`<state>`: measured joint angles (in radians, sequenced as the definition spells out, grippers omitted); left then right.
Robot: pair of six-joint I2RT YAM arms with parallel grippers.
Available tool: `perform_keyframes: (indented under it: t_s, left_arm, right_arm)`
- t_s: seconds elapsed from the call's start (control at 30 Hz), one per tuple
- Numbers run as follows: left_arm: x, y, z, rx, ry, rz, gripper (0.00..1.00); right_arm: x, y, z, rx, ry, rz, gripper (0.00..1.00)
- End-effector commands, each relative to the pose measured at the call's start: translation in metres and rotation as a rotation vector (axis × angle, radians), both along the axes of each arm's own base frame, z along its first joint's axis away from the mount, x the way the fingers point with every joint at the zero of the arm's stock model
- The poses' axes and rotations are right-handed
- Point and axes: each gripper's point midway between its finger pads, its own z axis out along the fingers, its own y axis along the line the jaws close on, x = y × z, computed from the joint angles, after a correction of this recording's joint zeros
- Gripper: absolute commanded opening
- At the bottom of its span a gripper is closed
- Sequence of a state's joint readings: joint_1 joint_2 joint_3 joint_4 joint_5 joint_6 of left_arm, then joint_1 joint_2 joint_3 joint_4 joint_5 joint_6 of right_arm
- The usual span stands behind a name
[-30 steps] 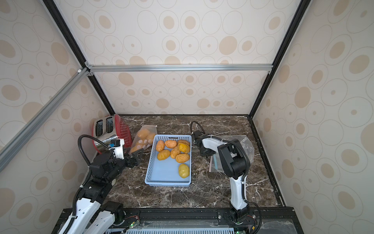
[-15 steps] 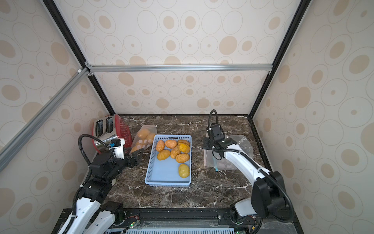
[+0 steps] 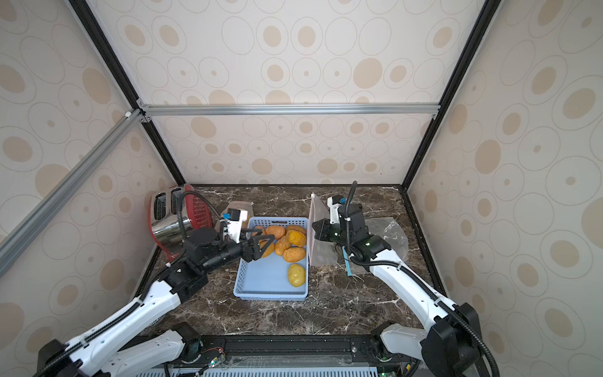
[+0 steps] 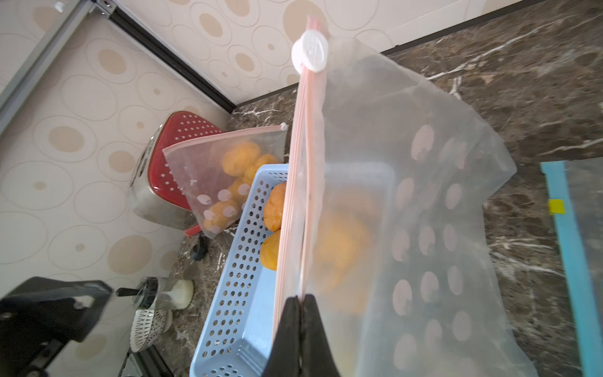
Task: Put the potatoes into a zipper bag and zip it
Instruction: Open the zipper of the food storage bag.
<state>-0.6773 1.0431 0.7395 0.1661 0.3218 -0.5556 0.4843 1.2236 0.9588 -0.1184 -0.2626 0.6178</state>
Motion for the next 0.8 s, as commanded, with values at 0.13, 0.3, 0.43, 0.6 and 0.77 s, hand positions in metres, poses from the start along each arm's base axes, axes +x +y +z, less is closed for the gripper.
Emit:
perform_keyframes:
  t_s: [0.13, 0.3, 0.43, 0.6, 0.77]
  left_arm:
    - [0.018, -0.064, 0.015, -0.099, -0.012, -0.007, 0.73]
    - [0.036, -0.076, 0.001, -0.081, 0.011, 0.026, 0.70]
    - [0.047, -0.076, -0.015, -0.025, 0.032, 0.073, 0.64]
    - [0.052, -0.083, -0.035, 0.012, 0.068, 0.071, 0.52]
    - [0.059, -0.082, -0.050, 0.060, 0.080, 0.099, 0.45]
  right_arm:
    - [0.001, 0.018, -0.004, 0.046, 0.002, 0.024, 0.00]
    - [-0.003, 0.019, -0.011, 0.025, -0.002, 0.032, 0.00]
    - [-0.004, 0.019, -0.014, 0.022, -0.001, 0.036, 0.00]
    - [-0.004, 0.019, -0.015, 0.027, 0.005, 0.033, 0.00]
    - [-0.006, 0.019, -0.016, 0.028, 0.000, 0.035, 0.00]
